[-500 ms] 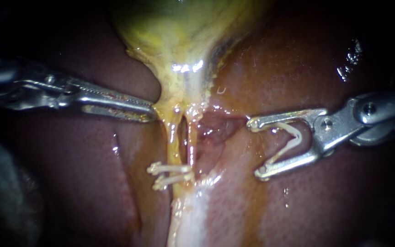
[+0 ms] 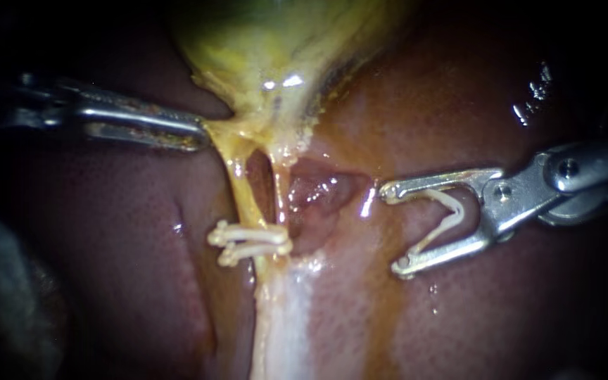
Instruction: Clipping third clip left tube
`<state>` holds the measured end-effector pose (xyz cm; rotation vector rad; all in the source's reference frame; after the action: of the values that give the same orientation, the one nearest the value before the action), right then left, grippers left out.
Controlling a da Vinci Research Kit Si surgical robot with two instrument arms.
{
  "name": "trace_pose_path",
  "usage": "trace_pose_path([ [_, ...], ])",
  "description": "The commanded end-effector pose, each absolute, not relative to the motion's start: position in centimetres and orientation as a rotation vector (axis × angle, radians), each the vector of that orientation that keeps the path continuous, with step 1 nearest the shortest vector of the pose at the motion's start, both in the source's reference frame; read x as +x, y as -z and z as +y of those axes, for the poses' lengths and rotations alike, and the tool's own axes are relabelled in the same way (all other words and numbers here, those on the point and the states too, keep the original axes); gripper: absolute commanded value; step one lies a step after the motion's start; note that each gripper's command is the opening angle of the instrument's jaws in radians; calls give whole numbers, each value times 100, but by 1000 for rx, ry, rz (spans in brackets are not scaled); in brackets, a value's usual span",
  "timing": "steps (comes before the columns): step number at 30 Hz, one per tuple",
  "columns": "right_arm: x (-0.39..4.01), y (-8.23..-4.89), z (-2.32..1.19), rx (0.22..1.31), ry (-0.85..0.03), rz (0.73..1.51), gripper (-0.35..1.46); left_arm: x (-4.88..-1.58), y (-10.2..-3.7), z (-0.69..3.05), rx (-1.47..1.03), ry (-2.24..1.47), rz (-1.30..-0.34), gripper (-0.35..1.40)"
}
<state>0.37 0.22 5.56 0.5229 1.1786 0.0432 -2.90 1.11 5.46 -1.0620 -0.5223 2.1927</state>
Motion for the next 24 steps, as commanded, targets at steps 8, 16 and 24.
trace_pose_path([
  [8,81,-537,23,626,-251,1221,48,-295,-549,105,-1062,-2192,-511,-35],
  [16,130,-536,26,766,-496,1200,48,-296,-551,103,-1061,-2192,-504,-35],
  [24,147,-559,34,838,-621,1204,48,-298,-553,101,-1062,-2192,-507,-35],
])
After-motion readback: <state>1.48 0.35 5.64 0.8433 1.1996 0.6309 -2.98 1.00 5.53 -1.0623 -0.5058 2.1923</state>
